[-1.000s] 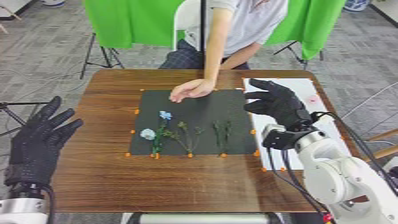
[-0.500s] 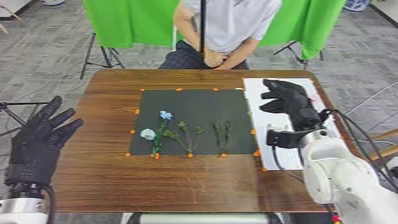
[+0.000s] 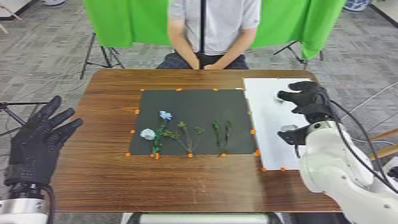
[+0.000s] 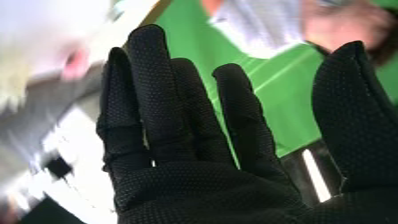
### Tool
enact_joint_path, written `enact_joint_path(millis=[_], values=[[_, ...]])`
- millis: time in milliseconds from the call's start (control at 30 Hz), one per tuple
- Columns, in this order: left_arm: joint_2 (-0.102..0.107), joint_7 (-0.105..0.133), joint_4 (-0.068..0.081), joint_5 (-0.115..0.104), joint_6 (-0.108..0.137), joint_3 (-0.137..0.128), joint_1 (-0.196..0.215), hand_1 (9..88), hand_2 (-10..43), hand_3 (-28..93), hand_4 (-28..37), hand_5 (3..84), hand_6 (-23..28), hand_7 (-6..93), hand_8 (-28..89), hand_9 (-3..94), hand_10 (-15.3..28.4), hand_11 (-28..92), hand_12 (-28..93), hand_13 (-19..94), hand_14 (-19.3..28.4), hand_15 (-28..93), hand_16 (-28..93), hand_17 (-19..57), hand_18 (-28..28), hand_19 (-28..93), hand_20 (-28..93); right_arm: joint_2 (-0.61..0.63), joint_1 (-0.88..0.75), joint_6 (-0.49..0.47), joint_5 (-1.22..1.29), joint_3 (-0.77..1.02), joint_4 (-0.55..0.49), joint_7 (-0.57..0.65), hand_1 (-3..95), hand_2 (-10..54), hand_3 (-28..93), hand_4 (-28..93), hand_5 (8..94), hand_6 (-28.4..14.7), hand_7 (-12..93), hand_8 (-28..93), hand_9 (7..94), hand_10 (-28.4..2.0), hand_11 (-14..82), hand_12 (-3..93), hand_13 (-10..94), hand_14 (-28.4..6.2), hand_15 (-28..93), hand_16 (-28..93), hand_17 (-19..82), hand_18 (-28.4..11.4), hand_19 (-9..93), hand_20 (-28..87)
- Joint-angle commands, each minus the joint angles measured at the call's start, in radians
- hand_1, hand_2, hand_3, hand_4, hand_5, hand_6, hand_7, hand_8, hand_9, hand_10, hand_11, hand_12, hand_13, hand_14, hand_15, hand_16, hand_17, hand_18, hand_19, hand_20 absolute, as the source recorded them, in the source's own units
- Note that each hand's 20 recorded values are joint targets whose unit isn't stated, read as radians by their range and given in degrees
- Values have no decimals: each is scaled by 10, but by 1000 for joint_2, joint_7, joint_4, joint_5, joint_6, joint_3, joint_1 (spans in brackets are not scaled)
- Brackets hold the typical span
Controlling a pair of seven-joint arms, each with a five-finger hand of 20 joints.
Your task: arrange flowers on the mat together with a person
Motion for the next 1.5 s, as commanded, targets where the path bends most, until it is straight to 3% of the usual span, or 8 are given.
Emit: enact_joint_path(millis=[33,367,533,867,1033,1200,1367,1500], values=[[-20,-29,-4,23,-9,1,1,207,79,743,-251,305,49,102,-83,292,150,188,121,199,216,438,-53,-105,174,362,151,20,98,-199,-193,-44,75,193,305,-33,699,-209,457,-37,125,-102,475,-214,122,155,526,-190,544,89,253,-272,721,87],[-18,-15,-3,22,-7,7,-2,208,79,742,-251,305,49,102,-83,292,150,188,121,200,215,438,-53,-105,174,361,151,18,232,-383,-124,-134,213,273,332,-50,696,-211,442,-45,108,-99,450,-234,95,148,542,-197,572,84,286,-270,770,34],[-34,-30,-3,35,-19,4,-6,208,79,743,-250,306,49,102,-83,292,150,189,121,200,216,438,-53,-105,175,362,151,9,293,-420,-108,-187,295,325,342,-53,698,-211,443,-46,103,-98,440,-249,85,145,556,-203,581,80,304,-267,795,0],[-30,-14,-2,30,-16,10,-6,207,78,744,-251,305,49,101,-82,292,150,185,121,199,215,436,-52,-105,175,361,151,-2,308,-475,-15,-182,378,321,365,-69,702,-213,435,-52,95,-93,437,-271,86,144,562,-216,597,65,316,-269,839,-83],[-35,-19,-2,32,-16,11,-11,207,78,744,-251,305,49,101,-82,292,150,186,122,200,215,436,-52,-105,174,361,151,-9,317,-508,26,-188,398,291,389,-74,703,-214,460,-41,102,-95,472,-254,100,145,572,-203,611,66,315,-260,855,-92],[-42,-30,0,40,-23,12,-20,207,78,744,-251,304,49,101,-82,292,150,187,122,199,215,436,-52,-105,174,360,150,-10,329,-523,2,-215,412,267,433,-89,720,-235,533,-22,120,-113,521,-204,131,144,583,-176,627,66,294,-242,856,-94],[-38,-31,1,38,-24,12,-19,208,78,743,-251,306,49,102,-82,292,149,187,121,199,215,436,-52,-105,175,361,151,-24,333,-534,-8,-228,436,262,513,-95,716,-267,620,-5,148,-125,677,-165,208,166,660,-122,590,112,318,-220,859,-72],[-46,-39,0,42,-26,7,-21,208,78,743,-251,307,49,103,-83,292,150,187,121,199,216,436,-52,-105,175,361,151,-15,327,-457,-54,-258,436,251,621,-95,640,-278,746,-5,196,-4,857,-109,101,330,749,-59,504,222,365,-200,877,-51]])
